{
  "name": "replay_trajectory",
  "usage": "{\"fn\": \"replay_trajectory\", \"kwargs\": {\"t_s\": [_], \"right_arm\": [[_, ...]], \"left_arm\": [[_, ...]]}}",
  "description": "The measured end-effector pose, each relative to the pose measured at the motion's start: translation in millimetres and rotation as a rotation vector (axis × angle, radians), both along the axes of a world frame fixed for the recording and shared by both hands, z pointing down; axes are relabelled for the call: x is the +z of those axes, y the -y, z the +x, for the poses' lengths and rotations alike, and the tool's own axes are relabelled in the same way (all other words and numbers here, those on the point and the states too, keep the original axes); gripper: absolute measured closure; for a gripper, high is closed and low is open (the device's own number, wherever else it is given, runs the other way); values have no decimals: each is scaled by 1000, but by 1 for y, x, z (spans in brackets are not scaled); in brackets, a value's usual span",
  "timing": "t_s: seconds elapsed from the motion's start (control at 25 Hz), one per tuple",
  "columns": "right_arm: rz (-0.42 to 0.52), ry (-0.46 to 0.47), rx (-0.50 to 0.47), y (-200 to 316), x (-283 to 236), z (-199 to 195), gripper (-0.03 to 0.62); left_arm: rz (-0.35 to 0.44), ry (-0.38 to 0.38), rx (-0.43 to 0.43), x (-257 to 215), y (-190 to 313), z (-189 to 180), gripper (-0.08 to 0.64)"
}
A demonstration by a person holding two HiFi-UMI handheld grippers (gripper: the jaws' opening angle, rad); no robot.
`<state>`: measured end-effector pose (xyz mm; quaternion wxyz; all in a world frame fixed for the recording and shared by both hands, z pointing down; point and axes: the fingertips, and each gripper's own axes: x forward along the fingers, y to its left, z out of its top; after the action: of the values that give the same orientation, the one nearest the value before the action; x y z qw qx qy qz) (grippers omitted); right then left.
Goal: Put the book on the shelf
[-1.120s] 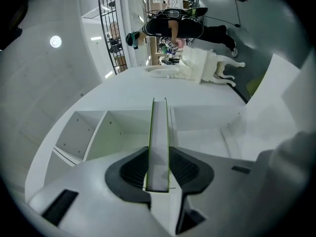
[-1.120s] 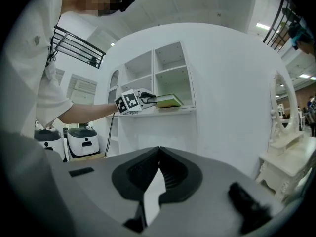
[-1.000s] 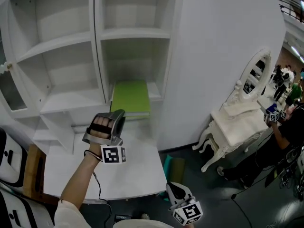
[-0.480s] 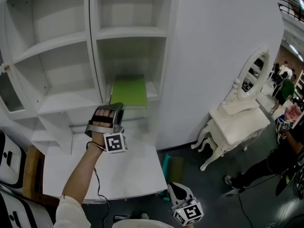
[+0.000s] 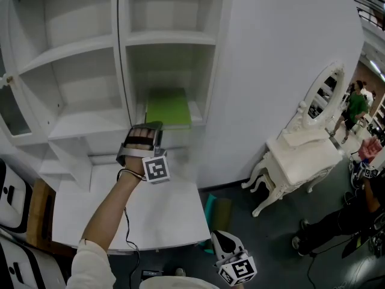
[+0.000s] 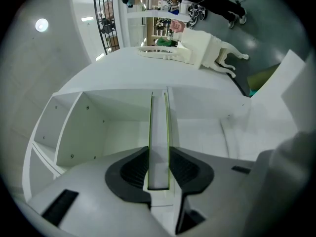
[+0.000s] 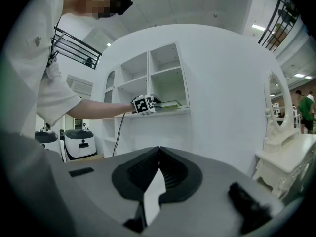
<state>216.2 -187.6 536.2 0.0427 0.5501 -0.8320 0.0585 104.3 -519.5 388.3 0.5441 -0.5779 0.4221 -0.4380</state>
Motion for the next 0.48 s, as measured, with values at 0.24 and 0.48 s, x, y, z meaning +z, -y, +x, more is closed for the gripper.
{"fn": "replay_trajectory", "kwargs": {"t_s": [0.24, 0.48], "right_arm": [[4, 2, -1, 0, 0, -1, 578], [9, 7, 3, -3, 0, 1, 578]], "left_arm": [[-38, 20, -58, 4, 17, 3, 425], [-34, 2, -70, 2, 29, 8, 425]]}}
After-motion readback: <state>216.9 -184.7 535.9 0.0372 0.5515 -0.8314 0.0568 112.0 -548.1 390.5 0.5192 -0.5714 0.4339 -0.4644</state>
